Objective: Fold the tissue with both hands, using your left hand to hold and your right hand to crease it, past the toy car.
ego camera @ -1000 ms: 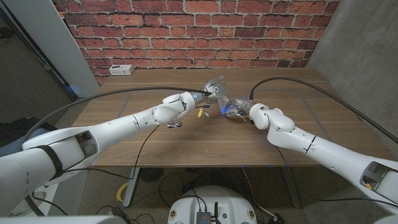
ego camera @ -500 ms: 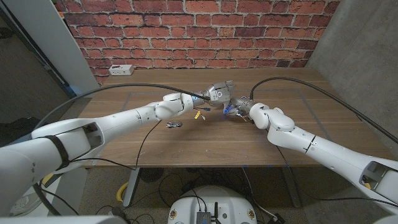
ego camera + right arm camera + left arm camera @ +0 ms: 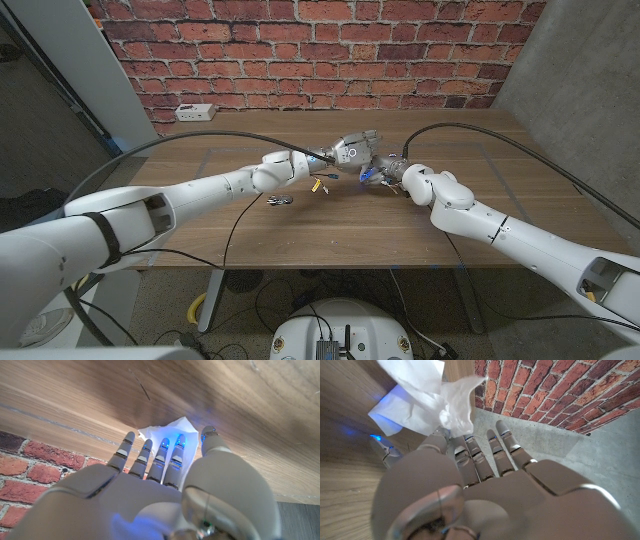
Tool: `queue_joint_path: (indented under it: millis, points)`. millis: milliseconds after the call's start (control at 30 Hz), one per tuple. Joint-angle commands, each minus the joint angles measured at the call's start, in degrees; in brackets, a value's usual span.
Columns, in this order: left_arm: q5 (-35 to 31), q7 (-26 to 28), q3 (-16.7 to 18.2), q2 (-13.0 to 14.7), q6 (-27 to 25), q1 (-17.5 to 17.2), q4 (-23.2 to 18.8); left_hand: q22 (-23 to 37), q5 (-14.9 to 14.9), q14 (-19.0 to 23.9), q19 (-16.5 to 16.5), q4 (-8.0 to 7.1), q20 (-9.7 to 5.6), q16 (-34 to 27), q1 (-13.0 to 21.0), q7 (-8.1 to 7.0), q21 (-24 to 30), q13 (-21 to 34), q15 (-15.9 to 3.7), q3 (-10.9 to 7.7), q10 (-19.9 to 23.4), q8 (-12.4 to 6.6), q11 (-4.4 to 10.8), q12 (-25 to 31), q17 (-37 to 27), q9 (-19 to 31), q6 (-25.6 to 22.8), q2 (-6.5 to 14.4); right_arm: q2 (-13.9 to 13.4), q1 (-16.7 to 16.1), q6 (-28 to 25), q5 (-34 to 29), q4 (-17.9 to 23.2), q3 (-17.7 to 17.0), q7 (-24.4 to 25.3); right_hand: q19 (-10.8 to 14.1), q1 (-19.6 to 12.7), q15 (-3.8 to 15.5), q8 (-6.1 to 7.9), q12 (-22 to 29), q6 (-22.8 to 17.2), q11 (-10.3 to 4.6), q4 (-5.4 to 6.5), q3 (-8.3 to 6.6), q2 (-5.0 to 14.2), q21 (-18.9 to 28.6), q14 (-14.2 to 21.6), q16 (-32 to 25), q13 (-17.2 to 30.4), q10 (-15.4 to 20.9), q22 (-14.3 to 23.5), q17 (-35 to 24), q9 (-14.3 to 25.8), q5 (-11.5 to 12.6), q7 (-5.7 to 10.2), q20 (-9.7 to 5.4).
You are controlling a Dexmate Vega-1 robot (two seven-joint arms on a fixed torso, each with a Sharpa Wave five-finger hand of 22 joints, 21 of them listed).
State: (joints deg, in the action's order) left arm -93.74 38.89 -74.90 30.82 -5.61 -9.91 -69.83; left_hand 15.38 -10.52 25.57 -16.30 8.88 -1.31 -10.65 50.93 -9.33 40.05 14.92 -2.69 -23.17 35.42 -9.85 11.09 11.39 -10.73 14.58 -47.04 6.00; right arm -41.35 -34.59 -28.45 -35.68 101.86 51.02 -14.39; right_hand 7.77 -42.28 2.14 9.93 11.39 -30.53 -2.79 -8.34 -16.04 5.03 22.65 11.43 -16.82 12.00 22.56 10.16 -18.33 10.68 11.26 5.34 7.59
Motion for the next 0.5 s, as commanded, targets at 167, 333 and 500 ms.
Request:
queue_joint_path:
  millis: [167, 333, 500]
  points:
    - [2.79, 4.4, -1.6, -1.67, -7.03, -0.78, 3.71, -1.58, -0.99, -4.83, 2.91, -0.84, 1.0, 0.09, -2.51, -0.85, 1.7, 0.23, -7.87, 4.54, -11.81, 0.51, -0.87, -0.66, 0.0, -3.23, 27.14, -4.07, -0.58, -0.81, -1.07, -0.13, 1.02, -0.81, 0.68, -1.72, 4.52, -1.89, -0.19, -1.24, 15.39, 3.12, 1.14, 3.28, -3.69, -2.87, -6.12, 2.68, 0.3, -14.73, 0.25, -0.25, 0.28, 1.48, -0.05, 0.96]
    - [2.99, 5.5, -2.15, -1.83, -8.38, -0.86, 4.22, -2.16, -1.62, -6.81, 4.15, -1.02, 1.13, 0.35, -4.03, -0.39, 1.68, 0.0, -7.28, 6.34, -15.67, 0.44, -1.29, -0.78, 0.1, -3.64, 32.53, -6.4, -0.77, -0.93, -1.96, -0.63, 1.48, -0.83, 0.6, -2.17, 5.81, -2.71, -0.37, -1.39, 22.16, 5.58, 1.34, 4.55, -4.91, -3.89, -8.45, 3.48, 0.25, -20.29, 0.32, -0.29, 0.34, 2.57, -0.83, 1.23]
    - [3.33, 6.8, -2.57, -2.17, -9.36, -0.93, 4.88, -2.48, -2.15, -7.83, 5.35, -1.35, 1.46, 0.34, -4.84, 0.04, 1.39, -0.17, -6.75, 7.06, -17.59, 0.2, -1.38, -0.68, 0.02, -3.77, 34.63, -7.02, -0.88, -0.64, -4.15, -1.07, 2.16, -0.65, -1.12, -2.97, 6.2, -4.09, -0.21, -1.03, 27.42, 7.94, 1.36, 5.32, -5.39, -4.89, -10.63, 4.1, 0.17, -23.22, 0.38, -0.31, 0.38, 3.55, -1.9, 1.36]
